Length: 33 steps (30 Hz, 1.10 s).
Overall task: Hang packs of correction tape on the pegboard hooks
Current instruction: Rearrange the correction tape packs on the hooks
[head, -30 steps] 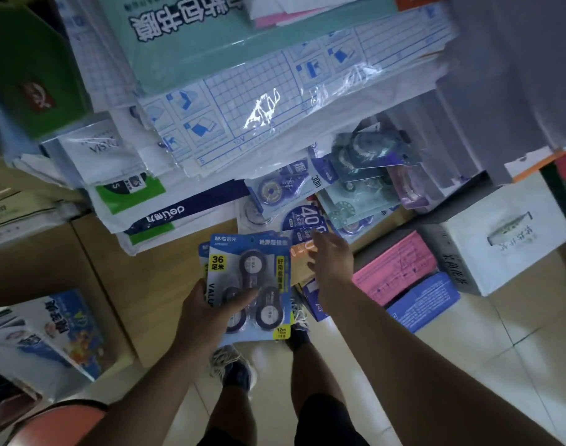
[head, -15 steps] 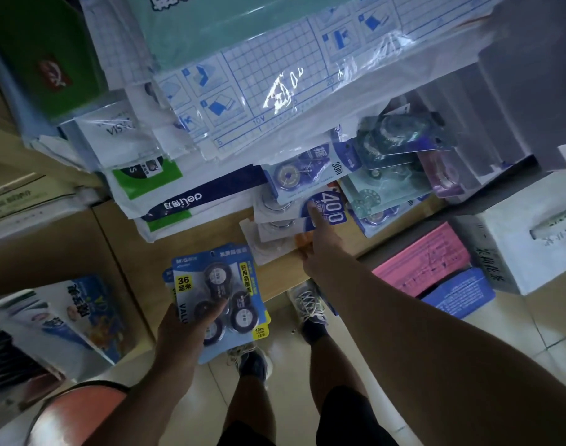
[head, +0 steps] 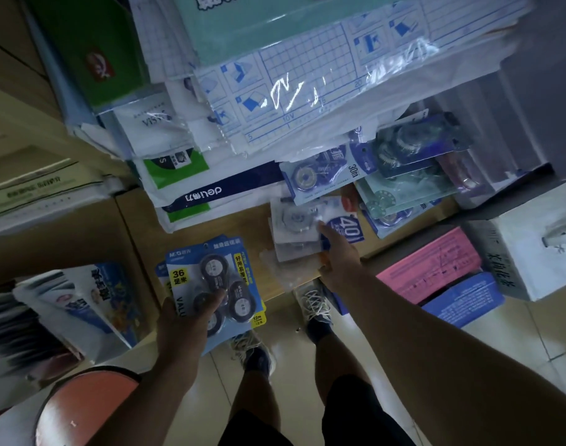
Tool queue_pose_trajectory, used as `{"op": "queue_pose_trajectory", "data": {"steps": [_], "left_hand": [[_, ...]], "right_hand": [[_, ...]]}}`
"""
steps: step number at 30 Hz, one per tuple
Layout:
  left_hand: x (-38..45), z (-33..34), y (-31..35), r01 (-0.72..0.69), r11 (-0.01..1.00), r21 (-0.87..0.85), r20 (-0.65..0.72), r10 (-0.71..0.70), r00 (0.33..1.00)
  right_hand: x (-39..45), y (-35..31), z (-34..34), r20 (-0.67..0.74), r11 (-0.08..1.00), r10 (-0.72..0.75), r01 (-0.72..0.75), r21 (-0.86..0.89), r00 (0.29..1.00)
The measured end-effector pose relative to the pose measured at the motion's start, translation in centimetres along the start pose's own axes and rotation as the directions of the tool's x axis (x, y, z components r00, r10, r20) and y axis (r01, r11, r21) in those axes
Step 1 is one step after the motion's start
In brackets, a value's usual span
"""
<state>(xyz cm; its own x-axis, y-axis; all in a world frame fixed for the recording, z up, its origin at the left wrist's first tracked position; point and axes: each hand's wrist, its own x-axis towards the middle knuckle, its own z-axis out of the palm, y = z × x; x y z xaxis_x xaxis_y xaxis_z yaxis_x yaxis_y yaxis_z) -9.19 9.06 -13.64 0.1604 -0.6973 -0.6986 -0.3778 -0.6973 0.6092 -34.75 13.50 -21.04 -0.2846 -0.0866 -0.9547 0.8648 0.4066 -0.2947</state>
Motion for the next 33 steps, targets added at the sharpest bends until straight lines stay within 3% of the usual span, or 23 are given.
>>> {"op": "queue_pose_trajectory", "data": {"steps": [3, 5, 9, 13, 17, 22, 28, 33], "left_hand": [[-0.1, -0.7, 0.0, -0.006, 0.999, -0.038, -0.015, 0.005, 1.0], [-0.3, -1.3, 0.0, -0.004, 0.998, -0.062, -0.03, 0.002, 1.0], [-2.3, -2.7, 1.8, -0.002, 0.999, -0.033, -0.015, 0.002, 1.0], [-5.9, -4.6, 5.1, -0.007, 1.0, -0.028, 0.149, 0.011, 0.989], [-11.3, -7.1, 9.8, -0.027, 1.0, -0.006, 0.347, 0.027, 0.937], [-18.9, -10.7, 16.1, -0.057, 0.981, -0.186, 0.36, 0.122, 0.925], [-24.4, -13.9, 20.2, -0.065, 0.957, -0.284, 0.224, 0.132, 0.965], [-29.7, -15.6, 22.0, -0.165, 0.942, -0.291, 0.289, 0.251, 0.924]], "right_hand": [[-1.6, 1.3, -2.6, 0.0, 0.996, -0.019, 0.019, -0.083, 1.0], [-3.3, 1.6, -4.1, 0.027, 0.975, -0.105, 0.108, -0.196, 0.994], [-9.9, 0.9, -5.8, 0.255, 0.862, -0.23, 0.319, -0.395, 0.939], [-19.2, -1.3, -5.0, 0.509, 0.745, -0.237, 0.491, -0.451, 0.827], [-27.9, -3.1, -4.1, 0.574, 0.738, -0.242, 0.533, -0.414, 0.782], [-37.1, -4.5, -2.6, 0.599, 0.796, -0.323, 0.552, -0.247, 0.733], [-43.9, -4.6, -1.9, 0.671, 0.888, -0.256, 0.444, -0.121, 0.696], [-47.0, -3.5, -1.6, 0.667, 0.915, -0.229, 0.39, -0.1, 0.709]]}}
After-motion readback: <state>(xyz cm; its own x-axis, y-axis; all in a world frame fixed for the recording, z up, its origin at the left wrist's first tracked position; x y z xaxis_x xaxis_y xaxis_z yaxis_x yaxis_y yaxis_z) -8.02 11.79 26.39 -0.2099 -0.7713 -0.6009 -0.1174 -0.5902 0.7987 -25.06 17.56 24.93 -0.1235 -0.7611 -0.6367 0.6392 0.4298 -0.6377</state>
